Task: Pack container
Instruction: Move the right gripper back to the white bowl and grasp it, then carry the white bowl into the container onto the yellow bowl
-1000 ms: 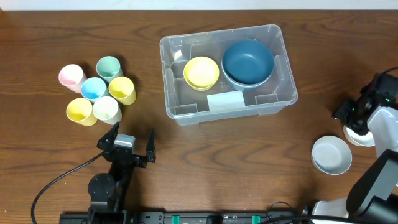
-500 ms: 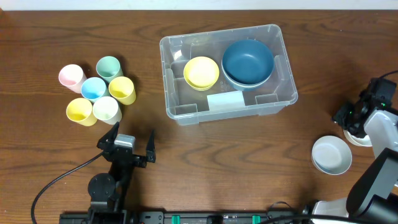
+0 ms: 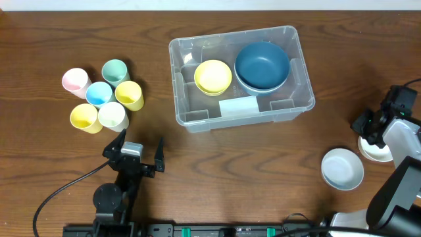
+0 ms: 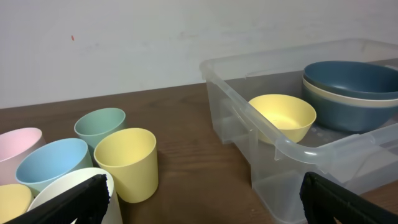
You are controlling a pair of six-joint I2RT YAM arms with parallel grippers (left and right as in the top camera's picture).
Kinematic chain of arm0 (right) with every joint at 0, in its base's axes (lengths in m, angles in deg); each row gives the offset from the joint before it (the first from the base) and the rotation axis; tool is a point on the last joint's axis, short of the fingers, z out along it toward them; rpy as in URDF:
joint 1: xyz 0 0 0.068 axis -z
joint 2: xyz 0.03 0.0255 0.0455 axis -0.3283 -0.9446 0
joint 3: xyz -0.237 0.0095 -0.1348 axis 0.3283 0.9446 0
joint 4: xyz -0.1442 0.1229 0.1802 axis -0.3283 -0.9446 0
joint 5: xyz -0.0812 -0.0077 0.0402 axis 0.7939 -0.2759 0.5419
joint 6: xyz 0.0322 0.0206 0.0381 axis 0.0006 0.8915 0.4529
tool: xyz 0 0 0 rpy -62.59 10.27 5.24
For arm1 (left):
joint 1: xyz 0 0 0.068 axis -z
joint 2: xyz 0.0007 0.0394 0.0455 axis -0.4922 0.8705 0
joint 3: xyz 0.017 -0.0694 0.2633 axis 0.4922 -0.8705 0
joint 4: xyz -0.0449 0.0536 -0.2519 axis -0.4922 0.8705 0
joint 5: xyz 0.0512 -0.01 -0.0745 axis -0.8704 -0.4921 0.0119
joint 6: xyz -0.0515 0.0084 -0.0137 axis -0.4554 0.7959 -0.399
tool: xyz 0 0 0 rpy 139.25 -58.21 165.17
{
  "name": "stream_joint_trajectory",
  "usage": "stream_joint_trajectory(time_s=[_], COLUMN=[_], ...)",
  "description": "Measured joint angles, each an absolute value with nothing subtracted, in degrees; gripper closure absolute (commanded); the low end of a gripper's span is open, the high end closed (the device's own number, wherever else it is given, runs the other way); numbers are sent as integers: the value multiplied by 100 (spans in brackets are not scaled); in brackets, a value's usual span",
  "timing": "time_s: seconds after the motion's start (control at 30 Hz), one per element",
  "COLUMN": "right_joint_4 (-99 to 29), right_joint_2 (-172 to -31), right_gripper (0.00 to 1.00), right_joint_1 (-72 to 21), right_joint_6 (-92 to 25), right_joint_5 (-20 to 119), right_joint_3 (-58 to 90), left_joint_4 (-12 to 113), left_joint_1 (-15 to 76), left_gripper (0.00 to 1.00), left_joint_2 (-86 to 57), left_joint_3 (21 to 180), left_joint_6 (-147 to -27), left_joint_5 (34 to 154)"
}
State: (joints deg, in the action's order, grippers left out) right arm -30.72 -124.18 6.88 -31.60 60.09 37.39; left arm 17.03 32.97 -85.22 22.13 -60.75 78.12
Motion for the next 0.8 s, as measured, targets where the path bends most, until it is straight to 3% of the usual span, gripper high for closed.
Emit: stream_joint_trajectory(time_s=[0.27, 0.5, 0.67, 0.8], right_joint_4=[-3846, -5209, -5850, -5520], right_joint_2=[-12420, -12428, -12428, -12428], right_gripper=[99, 99, 99, 99], right_joint_1=[686, 316, -781, -2355], right_joint_6=[-3189, -3936, -4586, -4859], right_joint_5=[5559, 4820, 4002, 3891], right_joint_3=[2537, 214, -1395, -1872], left_joint_4=[1703, 1703, 1703, 1703], left_joint_1=[3297, 3297, 3297, 3297], left_gripper=[2, 2, 2, 2], left_joint_2=[-8522, -8522, -8522, -8522], left_joint_3=[2213, 2213, 2213, 2213], left_joint_6=[-6075, -6075, -6075, -6075], left_joint_5=[7812, 7812, 7814, 7812])
